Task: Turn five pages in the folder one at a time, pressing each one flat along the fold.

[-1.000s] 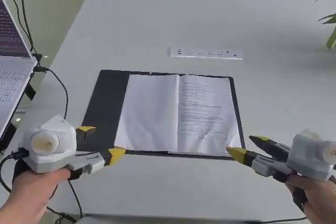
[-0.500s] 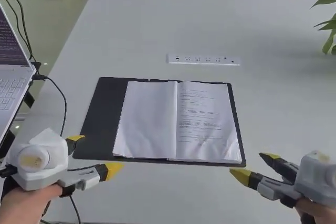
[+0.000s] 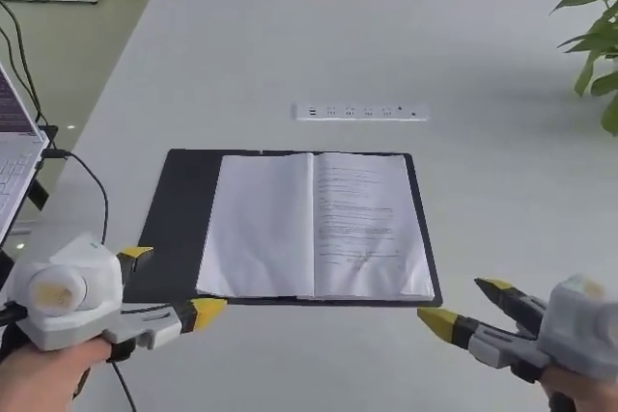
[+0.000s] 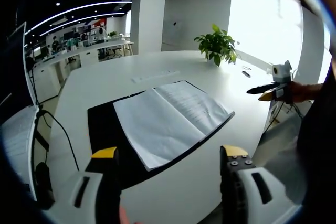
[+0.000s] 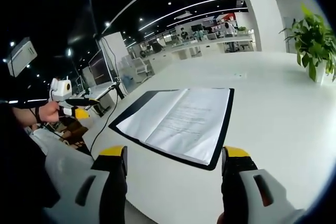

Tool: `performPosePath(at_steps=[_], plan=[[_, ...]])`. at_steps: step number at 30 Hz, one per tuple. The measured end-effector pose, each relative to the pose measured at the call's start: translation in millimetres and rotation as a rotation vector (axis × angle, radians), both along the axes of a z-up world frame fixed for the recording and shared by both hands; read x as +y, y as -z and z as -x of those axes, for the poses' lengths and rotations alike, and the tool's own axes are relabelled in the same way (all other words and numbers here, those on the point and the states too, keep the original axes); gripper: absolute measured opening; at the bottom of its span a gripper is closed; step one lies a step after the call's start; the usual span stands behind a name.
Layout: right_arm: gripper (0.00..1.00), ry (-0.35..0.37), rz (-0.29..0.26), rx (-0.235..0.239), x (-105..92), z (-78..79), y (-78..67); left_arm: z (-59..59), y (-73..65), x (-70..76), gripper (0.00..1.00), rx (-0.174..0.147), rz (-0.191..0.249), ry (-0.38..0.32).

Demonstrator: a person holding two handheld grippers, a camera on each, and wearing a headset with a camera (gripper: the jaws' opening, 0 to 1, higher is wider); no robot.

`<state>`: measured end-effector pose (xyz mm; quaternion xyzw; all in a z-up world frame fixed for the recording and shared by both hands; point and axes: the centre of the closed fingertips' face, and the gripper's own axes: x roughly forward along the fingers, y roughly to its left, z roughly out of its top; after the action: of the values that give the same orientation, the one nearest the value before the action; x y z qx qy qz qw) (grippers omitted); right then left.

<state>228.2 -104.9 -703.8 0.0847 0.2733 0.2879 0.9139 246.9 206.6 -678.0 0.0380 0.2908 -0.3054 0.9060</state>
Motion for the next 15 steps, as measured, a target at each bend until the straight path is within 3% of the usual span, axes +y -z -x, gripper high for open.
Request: performPosePath(at_steps=[6, 15], plan=[[0.72, 0.026, -0.002, -0.010, -9.2, -1.6, -5.3, -6.7, -0.1, -12.9, 0.77, -0.003, 0.007, 0.018], [0.71, 0.032, -0.001, -0.010, -10.0, 1.6, -9.0, -23.0, -6.4, -47.6, 0.77, -0.022, 0.040, 0.068]])
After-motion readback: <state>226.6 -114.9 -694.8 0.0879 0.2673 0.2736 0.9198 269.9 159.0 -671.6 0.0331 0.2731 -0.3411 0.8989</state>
